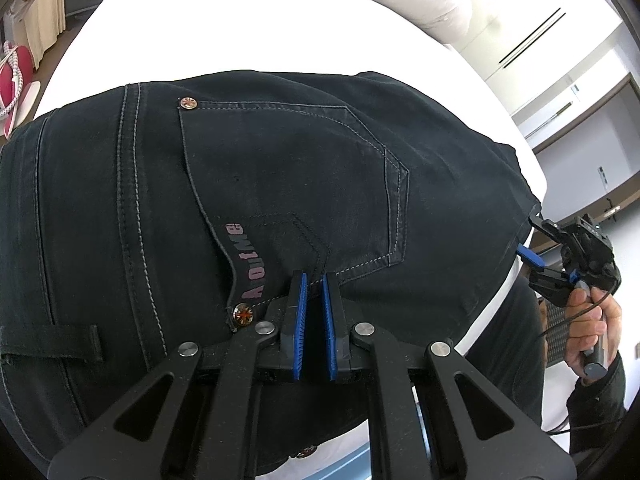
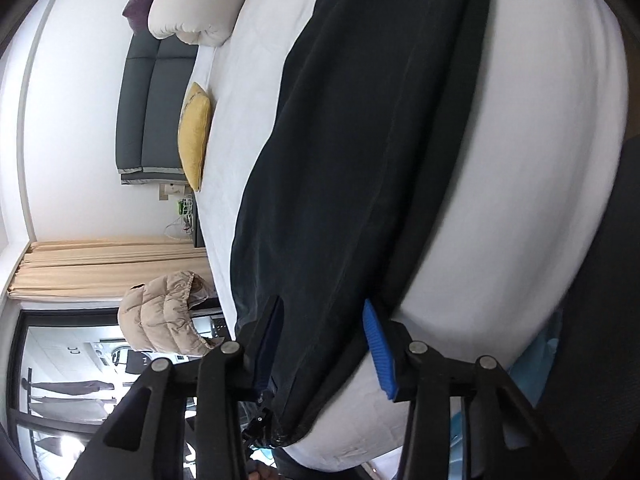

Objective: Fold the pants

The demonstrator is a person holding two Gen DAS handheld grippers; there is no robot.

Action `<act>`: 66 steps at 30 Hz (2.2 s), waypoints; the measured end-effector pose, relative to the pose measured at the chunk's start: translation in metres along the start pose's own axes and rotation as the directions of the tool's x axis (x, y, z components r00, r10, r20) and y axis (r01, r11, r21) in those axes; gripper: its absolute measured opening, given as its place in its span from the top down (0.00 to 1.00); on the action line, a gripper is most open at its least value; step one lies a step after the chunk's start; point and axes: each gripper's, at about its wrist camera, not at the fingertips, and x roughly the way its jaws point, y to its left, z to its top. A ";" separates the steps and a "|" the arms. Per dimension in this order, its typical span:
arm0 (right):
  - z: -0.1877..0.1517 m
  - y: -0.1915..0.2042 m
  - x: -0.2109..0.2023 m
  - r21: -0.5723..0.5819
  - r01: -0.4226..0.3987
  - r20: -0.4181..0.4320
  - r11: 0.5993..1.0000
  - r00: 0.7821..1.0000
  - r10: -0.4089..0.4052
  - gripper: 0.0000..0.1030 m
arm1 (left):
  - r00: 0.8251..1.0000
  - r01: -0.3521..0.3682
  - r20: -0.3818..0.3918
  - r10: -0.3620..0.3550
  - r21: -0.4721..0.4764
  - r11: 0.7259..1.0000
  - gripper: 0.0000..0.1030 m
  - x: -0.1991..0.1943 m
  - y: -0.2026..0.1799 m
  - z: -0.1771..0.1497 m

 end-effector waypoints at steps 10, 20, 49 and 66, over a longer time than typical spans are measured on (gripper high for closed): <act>-0.010 -0.008 0.015 -0.014 0.028 -0.027 1.000 0.999 -0.029 0.97 | 1.000 0.001 -0.014 -0.001 0.013 1.000 0.92 -0.004 0.000 -0.002; -0.016 -0.003 0.009 -0.045 0.049 -0.012 0.998 0.999 -0.050 0.97 | 1.000 0.015 -0.012 -0.015 0.011 1.000 0.92 -0.011 0.008 -0.009; -0.066 0.055 0.051 -0.270 0.064 -0.228 0.961 0.965 -0.128 0.78 | 0.999 -0.037 0.004 0.037 0.024 0.999 0.92 -0.028 0.004 0.000; -0.026 0.165 0.235 -0.565 -0.021 -0.412 0.825 0.874 -0.260 0.85 | 1.000 -0.001 0.026 0.002 -0.020 1.000 0.92 0.029 0.020 0.047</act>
